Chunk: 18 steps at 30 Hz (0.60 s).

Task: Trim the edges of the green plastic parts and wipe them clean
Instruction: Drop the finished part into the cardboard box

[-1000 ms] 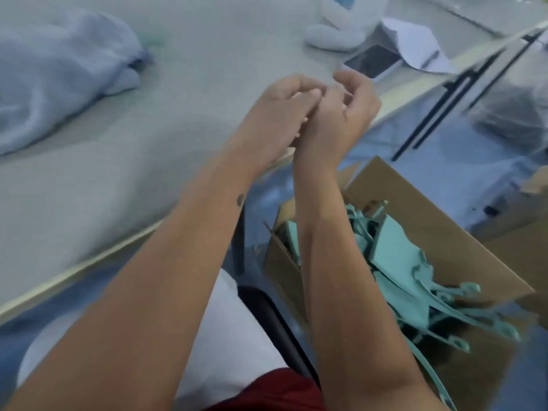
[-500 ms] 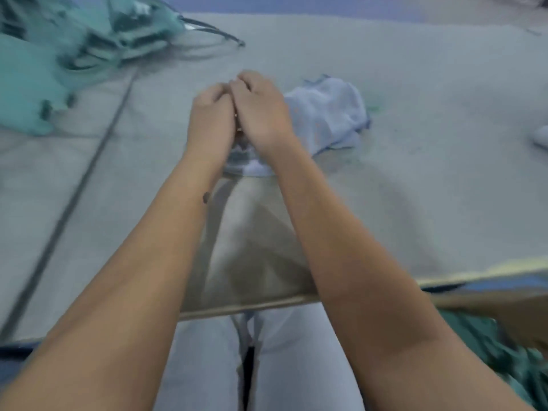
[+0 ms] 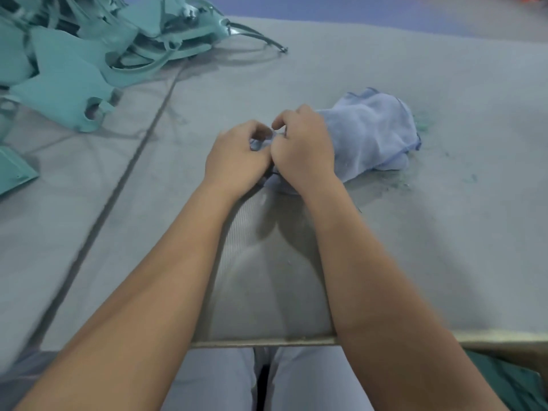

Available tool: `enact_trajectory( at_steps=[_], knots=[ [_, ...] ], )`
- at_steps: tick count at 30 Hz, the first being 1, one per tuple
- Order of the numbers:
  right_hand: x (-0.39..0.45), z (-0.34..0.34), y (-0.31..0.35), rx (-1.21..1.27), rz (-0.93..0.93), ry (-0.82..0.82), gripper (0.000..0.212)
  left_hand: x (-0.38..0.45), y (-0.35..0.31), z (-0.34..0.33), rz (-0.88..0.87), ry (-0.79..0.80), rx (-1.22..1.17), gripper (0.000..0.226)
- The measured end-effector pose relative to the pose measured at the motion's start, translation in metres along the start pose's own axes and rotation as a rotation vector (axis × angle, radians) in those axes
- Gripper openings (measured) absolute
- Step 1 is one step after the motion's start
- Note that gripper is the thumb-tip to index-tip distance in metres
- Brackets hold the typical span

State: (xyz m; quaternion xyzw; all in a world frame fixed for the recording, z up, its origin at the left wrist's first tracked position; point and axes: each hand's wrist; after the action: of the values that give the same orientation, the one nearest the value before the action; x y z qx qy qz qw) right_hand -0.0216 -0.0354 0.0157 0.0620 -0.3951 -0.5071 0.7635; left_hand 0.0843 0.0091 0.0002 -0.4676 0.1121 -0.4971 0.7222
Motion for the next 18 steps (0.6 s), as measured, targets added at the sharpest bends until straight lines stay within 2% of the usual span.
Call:
enact_trajectory(
  at_steps=[3, 5, 7, 11, 13, 16, 18],
  knots=[
    [0.001, 0.009, -0.003, -0.056, -0.027, 0.12, 0.024, -0.001, 0.003, 0.0, -0.15, 0.035, 0.14, 0.047],
    [0.002, 0.014, -0.004, -0.083, -0.056, 0.203, 0.025, 0.002, 0.006, 0.0, -0.167, 0.055, 0.158, 0.036],
    [0.004, 0.016, -0.005, -0.141, -0.049, 0.247, 0.027, 0.004, 0.007, -0.001, -0.168, -0.022, 0.085, 0.023],
    [0.009, 0.016, -0.008, -0.189, -0.032, 0.211, 0.025, 0.002, 0.003, -0.002, -0.217, -0.149, -0.022, 0.018],
    [0.014, 0.017, -0.011, -0.119, -0.095, 0.083, 0.023, 0.003, 0.003, -0.001, -0.232, -0.214, -0.023, 0.016],
    [0.017, 0.026, -0.013, 0.224, -0.269, -0.369, 0.02, 0.006, 0.006, 0.002, -0.147, -0.33, -0.058, 0.021],
    [0.019, 0.036, -0.016, 0.423, -0.314, -0.607, 0.03, 0.007, 0.008, 0.003, -0.047, -0.307, -0.097, 0.02]
  ],
)
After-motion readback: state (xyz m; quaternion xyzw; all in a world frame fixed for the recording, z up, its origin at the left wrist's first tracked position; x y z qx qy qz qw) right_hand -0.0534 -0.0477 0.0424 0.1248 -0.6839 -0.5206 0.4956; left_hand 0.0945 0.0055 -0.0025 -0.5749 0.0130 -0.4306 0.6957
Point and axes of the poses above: each hand's wrist, its own x-axis towards the middle knuckle, its own z-axis out of the back of the hand, y = z × x, and after that the axes turned 11 degrees about -y, right-handed
